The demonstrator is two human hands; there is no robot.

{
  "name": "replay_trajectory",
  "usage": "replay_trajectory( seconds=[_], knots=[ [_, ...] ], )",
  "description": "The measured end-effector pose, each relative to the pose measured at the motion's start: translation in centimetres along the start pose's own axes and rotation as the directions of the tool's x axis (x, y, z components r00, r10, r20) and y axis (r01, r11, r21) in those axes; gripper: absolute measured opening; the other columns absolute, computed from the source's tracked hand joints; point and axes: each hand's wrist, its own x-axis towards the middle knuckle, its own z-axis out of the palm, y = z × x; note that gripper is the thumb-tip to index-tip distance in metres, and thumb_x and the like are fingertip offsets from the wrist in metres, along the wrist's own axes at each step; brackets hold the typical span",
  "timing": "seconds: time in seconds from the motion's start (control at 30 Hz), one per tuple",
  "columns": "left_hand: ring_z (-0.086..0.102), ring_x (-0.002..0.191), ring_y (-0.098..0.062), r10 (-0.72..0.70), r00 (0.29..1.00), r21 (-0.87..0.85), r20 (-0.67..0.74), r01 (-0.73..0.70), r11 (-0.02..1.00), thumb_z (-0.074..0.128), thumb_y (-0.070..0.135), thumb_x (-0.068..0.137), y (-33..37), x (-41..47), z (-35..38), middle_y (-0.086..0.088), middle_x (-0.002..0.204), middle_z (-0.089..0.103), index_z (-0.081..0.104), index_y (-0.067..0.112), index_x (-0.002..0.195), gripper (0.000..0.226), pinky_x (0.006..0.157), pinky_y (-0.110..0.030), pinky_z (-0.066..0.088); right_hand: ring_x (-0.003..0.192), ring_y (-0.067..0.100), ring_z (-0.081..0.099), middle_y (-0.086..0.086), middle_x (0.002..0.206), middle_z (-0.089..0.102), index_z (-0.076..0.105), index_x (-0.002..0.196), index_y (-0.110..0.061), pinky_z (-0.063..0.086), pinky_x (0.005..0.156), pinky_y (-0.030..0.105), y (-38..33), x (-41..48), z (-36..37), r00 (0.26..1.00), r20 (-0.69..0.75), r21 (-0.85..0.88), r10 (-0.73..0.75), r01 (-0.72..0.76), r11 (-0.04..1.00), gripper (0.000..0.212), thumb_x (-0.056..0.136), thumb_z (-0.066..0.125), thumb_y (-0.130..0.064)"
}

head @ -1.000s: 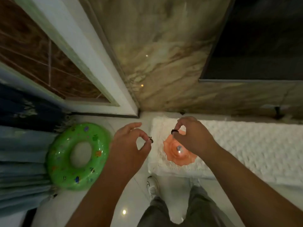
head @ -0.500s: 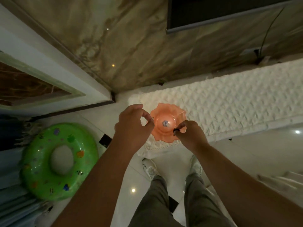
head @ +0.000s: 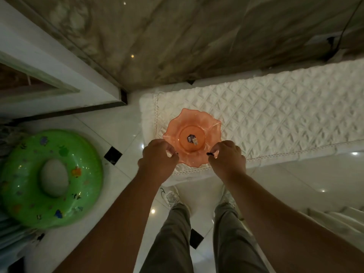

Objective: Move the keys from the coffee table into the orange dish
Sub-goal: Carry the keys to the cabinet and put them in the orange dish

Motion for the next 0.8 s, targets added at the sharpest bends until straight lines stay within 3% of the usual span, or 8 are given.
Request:
replay_trajectory(
  seconds=[0.27,0.47,0.63,0.7,0.8],
  knots=[
    [0.052,0.109,-0.021,-0.091,0.995,-0.036,0.042,0.093,0.995,0.066,0.035,0.081,-2.0,0.6,2.8,0.005,0.113,0.054,0.059,0.029,0.083,0.01,0.091,-0.048,0.047,0.115,0.023,0.046,-0.007,0.124,0.054,0.068,0.102,-0.032,0.039,0.087,0.04,0.6,0.5,2.9,0.998,0.058,-0.127,-0.027,0.035,0.991,0.022,0.081,0.064,-0.029],
    [0.052,0.106,-0.021,-0.102,0.994,-0.051,0.033,0.103,0.993,0.065,0.035,0.081,-2.7,1.2,4.4,0.004,0.112,0.053,0.059,0.028,0.085,0.01,0.089,-0.049,0.048,0.131,0.021,0.037,-0.008,0.145,0.044,0.069,0.106,-0.037,0.035,0.097,0.042,0.3,0.4,4.0,0.993,0.112,-0.117,-0.037,0.051,0.992,0.027,0.081,0.062,-0.029],
    [0.052,0.104,-0.021,-0.096,0.994,-0.053,0.056,0.099,0.994,0.065,0.038,0.081,-2.8,1.8,5.7,0.003,0.112,0.053,0.059,0.027,0.086,0.013,0.087,-0.048,0.049,0.124,0.019,0.044,-0.011,0.138,0.049,0.066,0.106,-0.036,0.035,0.092,0.04,0.3,0.0,4.4,0.992,0.126,-0.058,-0.013,0.02,0.998,0.028,0.079,0.06,-0.035],
    [0.052,0.104,-0.022,-0.094,0.994,-0.058,0.058,0.098,0.994,0.064,0.038,0.081,-2.6,2.0,6.2,0.003,0.113,0.052,0.058,0.027,0.087,0.014,0.087,-0.049,0.048,0.116,0.02,0.049,-0.011,0.13,0.054,0.064,0.11,-0.037,0.035,0.086,0.037,0.1,0.2,4.2,0.983,0.184,-0.004,0.022,-0.022,1.0,0.032,0.077,0.06,-0.037],
    [0.05,0.108,-0.023,-0.092,0.994,-0.077,0.056,0.096,0.992,0.062,0.037,0.082,-2.4,2.2,6.9,0.003,0.118,0.052,0.059,0.027,0.089,0.013,0.088,-0.049,0.048,0.115,0.023,0.052,-0.008,0.129,0.055,0.06,0.119,-0.038,0.041,0.091,0.04,-0.4,0.6,3.5,0.963,0.266,0.039,0.04,-0.052,0.998,0.042,0.077,0.059,-0.041]
  ],
)
